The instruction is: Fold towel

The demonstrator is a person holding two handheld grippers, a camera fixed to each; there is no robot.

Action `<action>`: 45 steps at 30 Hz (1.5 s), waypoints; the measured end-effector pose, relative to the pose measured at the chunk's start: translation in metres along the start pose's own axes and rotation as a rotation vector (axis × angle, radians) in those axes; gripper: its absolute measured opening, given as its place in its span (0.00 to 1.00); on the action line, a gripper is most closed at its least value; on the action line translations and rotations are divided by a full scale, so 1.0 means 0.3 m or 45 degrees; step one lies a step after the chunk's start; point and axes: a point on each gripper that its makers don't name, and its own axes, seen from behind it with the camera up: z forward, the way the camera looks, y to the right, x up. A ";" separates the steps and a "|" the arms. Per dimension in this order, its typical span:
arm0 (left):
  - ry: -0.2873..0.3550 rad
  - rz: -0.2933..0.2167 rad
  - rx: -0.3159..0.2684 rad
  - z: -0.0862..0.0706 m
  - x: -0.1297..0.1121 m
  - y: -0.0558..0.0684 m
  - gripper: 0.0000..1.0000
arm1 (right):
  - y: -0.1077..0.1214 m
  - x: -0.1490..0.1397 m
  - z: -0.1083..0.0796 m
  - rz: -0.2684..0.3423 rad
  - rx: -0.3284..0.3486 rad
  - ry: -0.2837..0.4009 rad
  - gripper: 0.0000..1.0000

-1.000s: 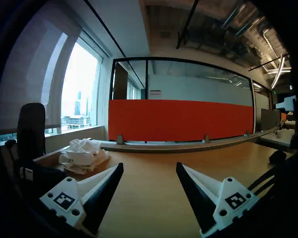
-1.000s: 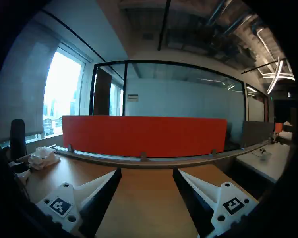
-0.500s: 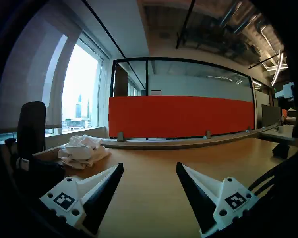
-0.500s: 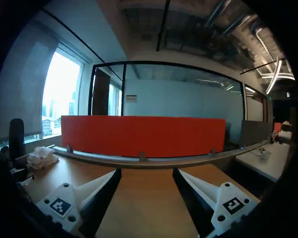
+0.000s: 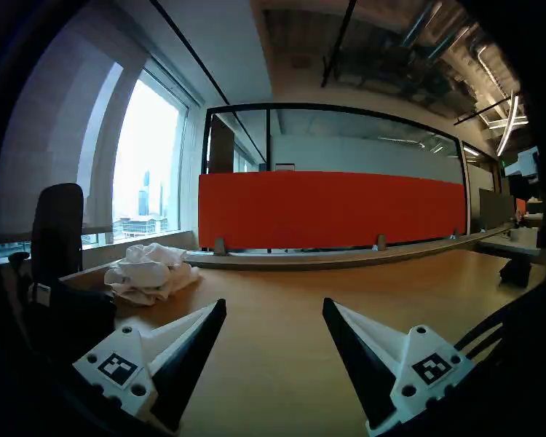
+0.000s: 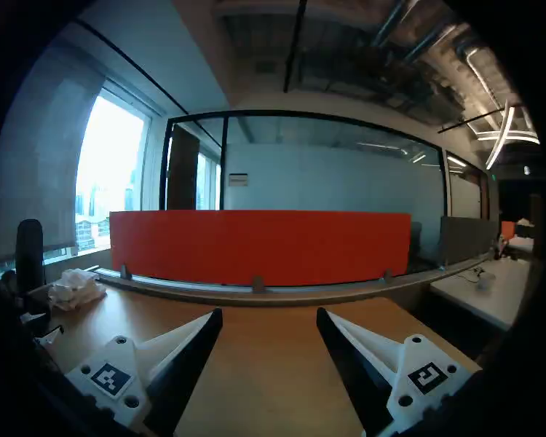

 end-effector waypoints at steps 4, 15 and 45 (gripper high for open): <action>-0.003 0.002 0.004 0.001 -0.003 -0.002 0.98 | 0.005 0.003 -0.001 -0.004 -0.001 -0.002 1.00; -0.003 0.003 0.006 0.001 -0.005 -0.004 0.99 | 0.020 0.003 -0.004 -0.003 0.000 -0.003 1.00; -0.005 0.005 0.005 0.003 -0.012 -0.004 0.98 | 0.112 0.018 0.013 -0.001 -0.018 0.099 1.00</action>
